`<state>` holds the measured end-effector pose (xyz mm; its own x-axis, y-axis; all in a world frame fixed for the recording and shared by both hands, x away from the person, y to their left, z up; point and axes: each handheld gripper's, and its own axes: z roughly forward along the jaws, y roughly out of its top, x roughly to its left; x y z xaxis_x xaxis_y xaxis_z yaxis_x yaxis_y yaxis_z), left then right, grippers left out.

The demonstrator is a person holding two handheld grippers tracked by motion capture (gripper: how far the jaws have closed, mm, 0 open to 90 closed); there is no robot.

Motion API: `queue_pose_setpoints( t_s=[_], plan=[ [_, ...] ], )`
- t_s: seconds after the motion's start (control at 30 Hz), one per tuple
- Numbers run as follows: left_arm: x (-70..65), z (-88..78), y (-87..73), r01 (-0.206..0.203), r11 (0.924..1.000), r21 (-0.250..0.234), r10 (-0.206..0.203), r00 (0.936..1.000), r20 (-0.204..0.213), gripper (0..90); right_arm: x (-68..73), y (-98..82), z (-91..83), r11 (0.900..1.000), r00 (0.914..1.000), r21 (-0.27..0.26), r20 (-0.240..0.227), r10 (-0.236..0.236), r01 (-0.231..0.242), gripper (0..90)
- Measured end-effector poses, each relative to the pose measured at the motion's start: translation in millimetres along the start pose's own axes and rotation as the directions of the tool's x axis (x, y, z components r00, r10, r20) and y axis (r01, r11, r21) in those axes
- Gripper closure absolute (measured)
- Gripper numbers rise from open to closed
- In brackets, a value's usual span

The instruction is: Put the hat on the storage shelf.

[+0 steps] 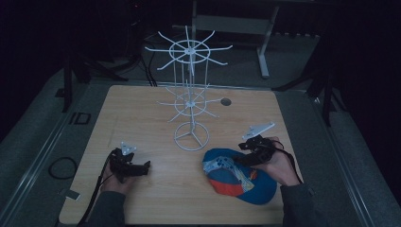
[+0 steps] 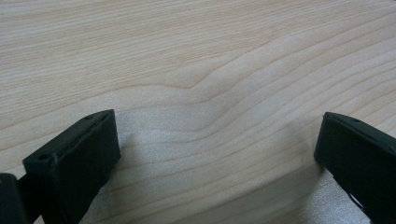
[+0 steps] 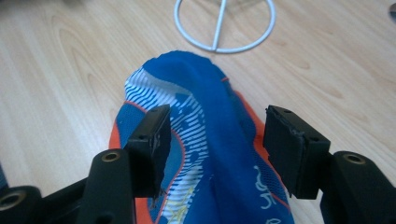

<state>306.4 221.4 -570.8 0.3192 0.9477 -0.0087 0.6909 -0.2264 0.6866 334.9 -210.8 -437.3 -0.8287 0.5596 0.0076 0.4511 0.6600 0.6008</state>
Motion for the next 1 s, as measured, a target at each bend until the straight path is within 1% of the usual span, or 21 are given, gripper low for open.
queue_pose_setpoints(
  t_s=[0.03, 0.13, 0.3, 0.37, 0.4, 0.5, 0.73, 0.8, 1.0],
  plan=[
    [-0.1, 0.1, 0.0, 0.001, 1.0, 0.0, -0.001, 1.0, 0.0, 0.2, 1.5, 1.4, 1.3, 1.0, 0.9999, 0.009, -0.009, -0.008, 0.008, 40.4],
    [-0.1, 0.1, 0.1, 0.001, 1.0, 0.0, -0.001, 1.0, -0.001, 0.2, 2.4, 3.3, 4.1, 0.999, 0.9998, 0.028, -0.013, -0.015, 0.016, 39.8],
    [-0.2, 0.2, 0.0, 0.002, 1.0, -0.002, -0.002, 1.0, -0.001, 0.2, 2.1, 6.9, 14.0, 0.997, 0.9994, 0.067, -0.016, -0.031, 0.032, 38.7],
    [-0.2, 0.2, 0.0, 0.002, 1.0, -0.002, -0.002, 1.0, -0.001, 0.2, 0.2, 7.6, 18.3, 0.996, 0.9993, 0.078, -0.01, -0.035, 0.036, 38.8],
    [-0.2, 0.2, 0.0, 0.002, 1.0, -0.002, -0.002, 1.0, -0.001, 0.2, 0.2, 7.6, 18.3, 0.996, 0.9993, 0.078, -0.01, -0.035, 0.036, 38.8],
    [-0.2, 0.2, 0.0, 0.002, 1.0, -0.002, -0.002, 1.0, -0.001, 0.2, -5.2, 8.2, 26.8, 0.995, 0.9991, 0.094, -0.004, -0.042, 0.042, 39.0],
    [-0.2, 0.2, 0.1, 0.002, 1.0, -0.002, -0.002, 1.0, -0.002, 0.2, -8.3, 10.3, 36.9, 0.991, 0.9987, 0.127, -0.016, -0.047, 0.049, 38.9],
    [-0.2, 0.2, 0.1, 0.001, 1.0, -0.002, -0.001, 1.0, -0.002, 0.2, -9.0, 10.4, 39.3, 0.99, 0.9988, 0.13, -0.011, -0.048, 0.049, 38.9],
    [0.0, 0.3, 0.2, -0.001, 1.0, -0.002, 0.001, 1.0, -0.003, 0.2, -11.1, 11.0, 46.2, 0.988, 0.9986, 0.148, -0.02, -0.049, 0.051, 38.9]
  ],
)
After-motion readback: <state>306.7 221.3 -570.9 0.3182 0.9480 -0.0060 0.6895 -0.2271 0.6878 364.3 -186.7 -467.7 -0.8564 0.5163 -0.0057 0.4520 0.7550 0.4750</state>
